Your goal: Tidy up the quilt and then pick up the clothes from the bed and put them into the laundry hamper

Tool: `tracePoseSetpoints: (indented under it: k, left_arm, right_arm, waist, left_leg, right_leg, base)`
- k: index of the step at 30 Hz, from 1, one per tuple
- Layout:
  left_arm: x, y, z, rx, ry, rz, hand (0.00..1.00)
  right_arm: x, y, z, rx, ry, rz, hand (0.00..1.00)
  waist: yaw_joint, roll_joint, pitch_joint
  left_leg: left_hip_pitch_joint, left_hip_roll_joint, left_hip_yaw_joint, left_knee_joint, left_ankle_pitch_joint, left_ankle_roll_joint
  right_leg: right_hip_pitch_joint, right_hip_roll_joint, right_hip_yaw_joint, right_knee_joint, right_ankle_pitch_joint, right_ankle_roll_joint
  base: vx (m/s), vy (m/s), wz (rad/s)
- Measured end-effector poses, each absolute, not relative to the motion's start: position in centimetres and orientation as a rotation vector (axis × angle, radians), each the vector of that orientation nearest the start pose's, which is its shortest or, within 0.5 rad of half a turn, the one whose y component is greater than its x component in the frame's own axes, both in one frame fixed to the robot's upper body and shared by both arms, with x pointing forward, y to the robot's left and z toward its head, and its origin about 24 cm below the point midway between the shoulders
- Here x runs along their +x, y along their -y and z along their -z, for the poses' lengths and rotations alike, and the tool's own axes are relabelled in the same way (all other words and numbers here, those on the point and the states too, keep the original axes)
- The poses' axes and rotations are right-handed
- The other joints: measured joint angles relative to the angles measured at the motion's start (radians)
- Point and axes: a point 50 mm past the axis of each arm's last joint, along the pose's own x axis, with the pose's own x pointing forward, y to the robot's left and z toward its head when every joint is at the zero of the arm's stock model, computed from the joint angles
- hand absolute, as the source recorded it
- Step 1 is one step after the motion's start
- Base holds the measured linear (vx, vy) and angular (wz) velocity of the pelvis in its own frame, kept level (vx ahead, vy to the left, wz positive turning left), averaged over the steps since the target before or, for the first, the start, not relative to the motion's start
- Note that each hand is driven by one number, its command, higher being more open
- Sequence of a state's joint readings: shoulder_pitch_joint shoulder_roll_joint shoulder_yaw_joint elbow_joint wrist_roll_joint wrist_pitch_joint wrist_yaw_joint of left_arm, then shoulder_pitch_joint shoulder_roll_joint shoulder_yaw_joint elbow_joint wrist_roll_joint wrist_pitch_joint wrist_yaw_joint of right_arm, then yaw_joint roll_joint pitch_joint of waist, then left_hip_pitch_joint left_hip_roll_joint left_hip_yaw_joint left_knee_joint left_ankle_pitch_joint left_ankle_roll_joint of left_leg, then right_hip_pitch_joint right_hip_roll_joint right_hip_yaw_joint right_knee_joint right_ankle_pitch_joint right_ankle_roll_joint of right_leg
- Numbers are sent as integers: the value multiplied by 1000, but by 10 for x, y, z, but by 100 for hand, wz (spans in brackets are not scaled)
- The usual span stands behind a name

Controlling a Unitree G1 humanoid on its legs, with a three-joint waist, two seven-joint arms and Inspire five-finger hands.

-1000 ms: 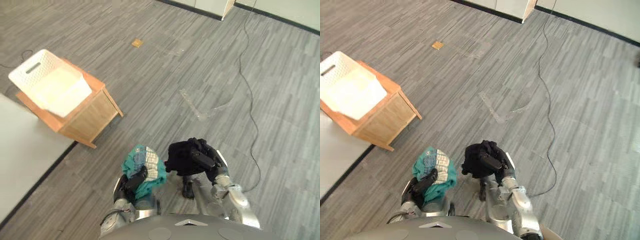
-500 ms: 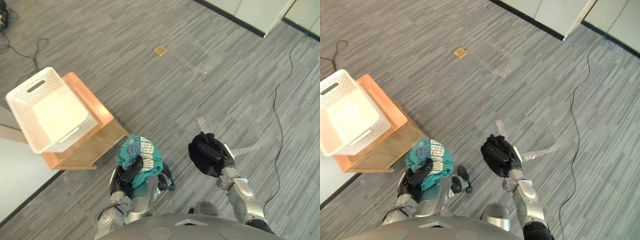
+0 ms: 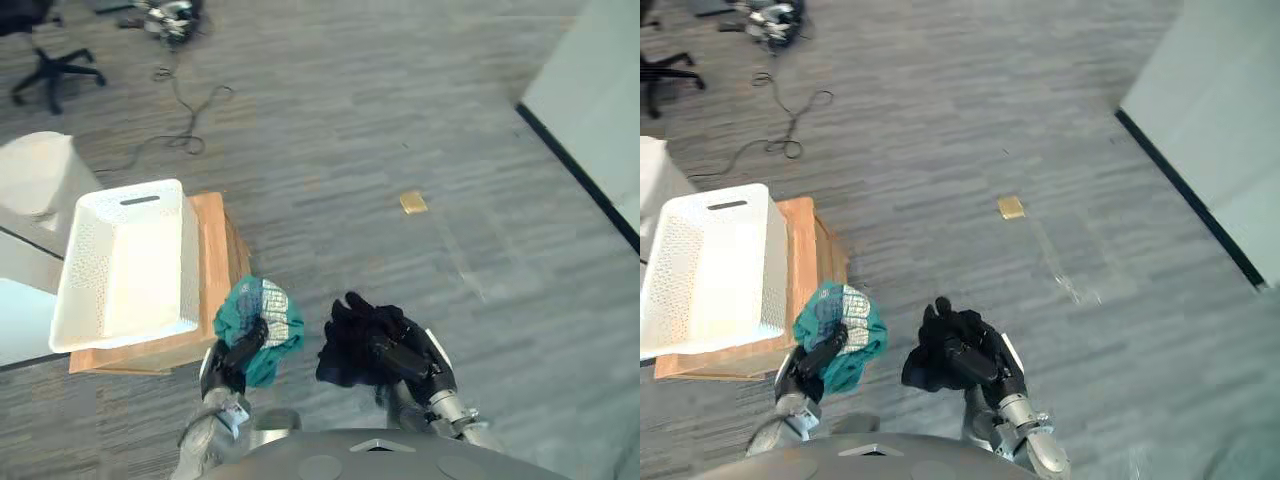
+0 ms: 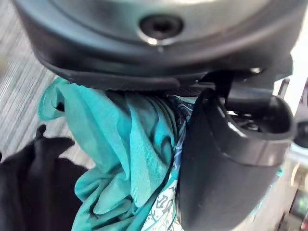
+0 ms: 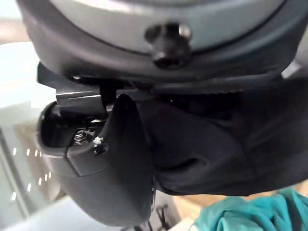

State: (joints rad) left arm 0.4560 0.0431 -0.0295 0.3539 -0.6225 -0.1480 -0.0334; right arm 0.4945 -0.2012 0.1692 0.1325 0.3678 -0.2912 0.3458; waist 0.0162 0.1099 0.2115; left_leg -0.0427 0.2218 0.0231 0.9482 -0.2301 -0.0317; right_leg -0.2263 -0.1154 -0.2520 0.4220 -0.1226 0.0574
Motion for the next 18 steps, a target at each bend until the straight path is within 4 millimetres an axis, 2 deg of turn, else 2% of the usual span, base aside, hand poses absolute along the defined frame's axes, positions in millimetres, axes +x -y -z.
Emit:
tracePoseSetpoints:
  k: [1, 2, 3, 4, 5, 6, 7, 8, 9, 10, 11, 12, 13, 14, 15, 17, 18]
  left_arm:
    - [90, -178, 101, -550, -599, -346, 0]
    - [81, -175, 103, -550, -626, -342, 0]
    - [77, -175, 102, -545, -619, -339, 0]
    - [79, -176, 100, -545, -608, -337, 0]
    - [83, -178, 97, -545, -586, -338, 0]
    - [86, -179, 94, -544, -566, -335, 0]
    - [88, -179, 92, -545, -555, -331, 0]
    - [92, -179, 88, -540, -534, -317, 0]
    - [94, -177, 85, -537, -523, -306, 0]
    - [95, -177, 84, -538, -520, -301, 0]
    - [95, -179, 86, -532, -525, -305, 0]
    - [94, -181, 90, -524, -552, -316, 0]
    - [95, -180, 91, -522, -559, -310, 0]
    - [96, -181, 91, -518, -562, -306, 0]
    - [95, -180, 94, -516, -585, -314, 0]
    - [93, -182, 96, -506, -599, -333, 0]
    - [94, -188, 94, -483, -594, -327, 0]
  right_arm:
    - [121, 168, 44, 220, -296, -277, 0]
    - [129, 174, 40, 199, -265, -273, 0]
    - [136, 180, 35, 187, -232, -254, 0]
    - [138, 184, 33, 179, -216, -241, 0]
    - [143, 190, 29, 162, -190, -228, 0]
    - [149, 195, 25, 143, -169, -222, 0]
    - [151, 197, 24, 138, -160, -216, 0]
    - [153, 199, 23, 137, -153, -195, 0]
    - [154, 200, 22, 134, -151, -178, 0]
    - [155, 200, 22, 132, -151, -172, 0]
    - [159, 197, 24, 139, -156, -168, 0]
    - [164, 192, 29, 149, -173, -162, 0]
    - [167, 189, 29, 155, -171, -161, 0]
    - [173, 188, 28, 158, -162, -162, 0]
    - [176, 185, 29, 166, -163, -162, 0]
    - [176, 181, 29, 172, -161, -164, 0]
    - [175, 176, 27, 184, -142, -162, 0]
  waist:
    - [13, 9, 0]
    - [26, 2, 3]
    - [31, -9, 8]
    - [37, -11, 9]
    - [49, -14, 10]
    - [55, -13, 9]
    - [55, -13, 7]
    - [50, -13, -8]
    - [49, -9, -24]
    - [54, -6, -34]
    - [69, -19, -58]
    - [60, -50, -87]
    - [59, -61, -89]
    - [56, -77, -83]
    - [46, -80, -78]
    - [29, -70, -74]
    - [17, -64, -75]
  left_leg:
    - [-37, 30, 14, 63, 4, -13]
    - [-95, 35, 41, 99, -26, -18]
    - [-144, 11, 71, 74, -64, -26]
    - [-166, -7, 91, 47, -79, -35]
    - [-199, -39, 164, -38, -97, -41]
    - [-214, -57, 293, -145, -100, -42]
    - [-212, -60, 377, -206, -99, -41]
    - [-198, -63, 561, -328, -90, -10]
    - [-198, -80, 670, -421, -72, 37]
    - [-204, -90, 683, -453, -62, 64]
    - [-214, -112, 652, -459, -49, 240]
    - [-211, -149, 613, -470, -57, 253]
    - [-204, -166, 587, -484, -57, 254]
    - [-184, -190, 544, -510, -55, 250]
    - [-113, -227, 446, -572, -41, 227]
    - [-13, -237, 338, -634, -30, 209]
    - [40, -230, 233, -669, -21, 193]
  right_leg:
    - [39, 8, -20, -20, -9, -10]
    - [124, 7, -62, -71, -16, -20]
    - [207, -1, -105, -133, -25, -29]
    - [247, -5, -128, -165, -30, -33]
    - [317, -12, -176, -220, -36, -30]
    - [375, -16, -236, -260, -43, -15]
    - [404, -16, -276, -279, -47, -5]
    - [449, -8, -352, -307, -58, 20]
    - [488, 8, -402, -297, -82, 46]
    - [494, 16, -419, -275, -101, 56]
    - [486, 9, -424, -184, -150, 74]
    - [438, -46, -399, -19, -168, 76]
    - [386, -77, -358, 102, -158, 57]
    - [312, -102, -277, 270, -161, 23]
    - [250, -91, -196, 393, -214, -17]
    - [216, -49, -136, 387, -244, -55]
    - [157, -2, -72, 347, -256, -77]
  base:
    - [446, -490, 59]
    - [536, -514, 78]
    - [533, -488, 92]
    - [419, -369, 101]
    - [403, -296, 100]
    - [321, -228, 103]
    - [483, -334, 115]
    - [426, -283, 131]
    - [426, -283, 131]
    - [472, -242, 103]
    - [500, -224, 103]
    - [617, -268, 104]
    - [542, -231, 119]
    - [547, -252, 154]
    - [641, -351, 187]
    - [492, -362, 189]
    - [321, -331, 182]
